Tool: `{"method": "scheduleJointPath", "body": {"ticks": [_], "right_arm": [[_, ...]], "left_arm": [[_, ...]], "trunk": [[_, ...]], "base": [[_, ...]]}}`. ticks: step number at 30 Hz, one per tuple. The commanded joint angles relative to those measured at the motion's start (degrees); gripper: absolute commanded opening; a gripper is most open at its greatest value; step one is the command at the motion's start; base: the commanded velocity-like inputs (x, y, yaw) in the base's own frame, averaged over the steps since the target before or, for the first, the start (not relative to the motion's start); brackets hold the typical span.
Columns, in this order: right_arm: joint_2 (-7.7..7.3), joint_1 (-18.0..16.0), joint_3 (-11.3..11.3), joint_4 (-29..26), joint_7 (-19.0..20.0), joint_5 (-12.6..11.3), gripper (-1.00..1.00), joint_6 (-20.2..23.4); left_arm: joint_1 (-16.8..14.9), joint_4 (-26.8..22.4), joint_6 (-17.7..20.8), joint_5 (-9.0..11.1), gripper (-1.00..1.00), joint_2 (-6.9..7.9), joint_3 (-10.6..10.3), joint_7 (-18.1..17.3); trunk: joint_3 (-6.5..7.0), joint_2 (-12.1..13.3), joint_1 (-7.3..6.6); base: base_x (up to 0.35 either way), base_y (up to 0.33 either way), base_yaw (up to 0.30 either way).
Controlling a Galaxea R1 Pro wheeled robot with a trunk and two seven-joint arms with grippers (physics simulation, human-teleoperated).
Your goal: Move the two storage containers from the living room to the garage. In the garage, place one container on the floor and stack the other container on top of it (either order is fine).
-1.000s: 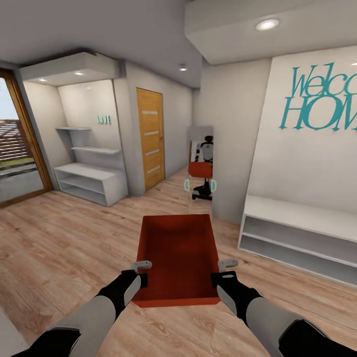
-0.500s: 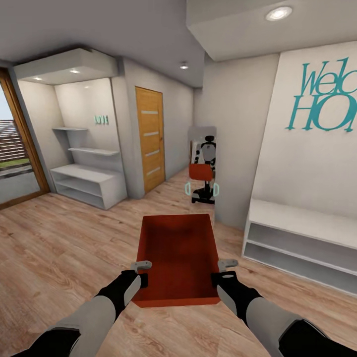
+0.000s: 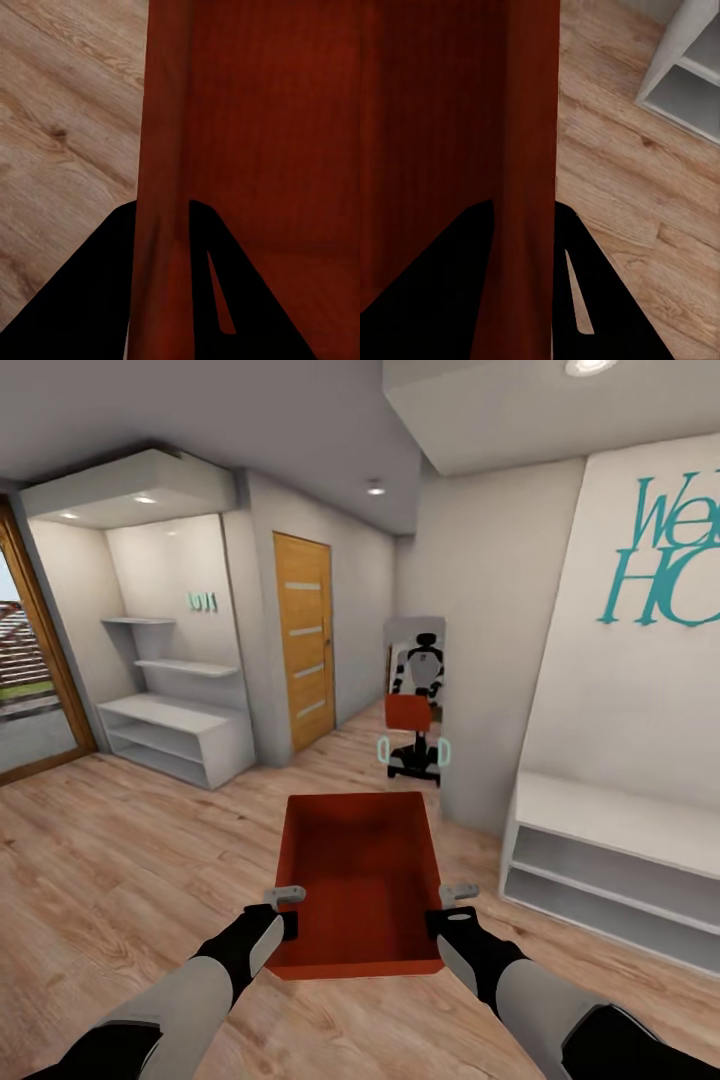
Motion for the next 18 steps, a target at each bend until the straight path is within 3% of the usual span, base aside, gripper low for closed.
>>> {"method": "scheduleJointPath", "body": {"ticks": [1,18], "right_arm": [[-0.06,0.03,0.80,0.06,-0.52,-1.12,-1.00,0.41],[-0.14,0.02,0.80,0.06,-0.46,-1.12,-1.00,0.41]], "left_arm": [[-0.02,-0.28,0.04,-1.96,-1.00,0.53,-0.14,1.31],[-0.02,-0.28,0.04,-1.96,-1.00,0.52,-0.14,1.31]], "trunk": [[-0.02,-0.04,0.05],[-0.02,-0.04,0.05]], "base": [[0.323,0.000,0.216],[0.322,0.000,0.265]]}}
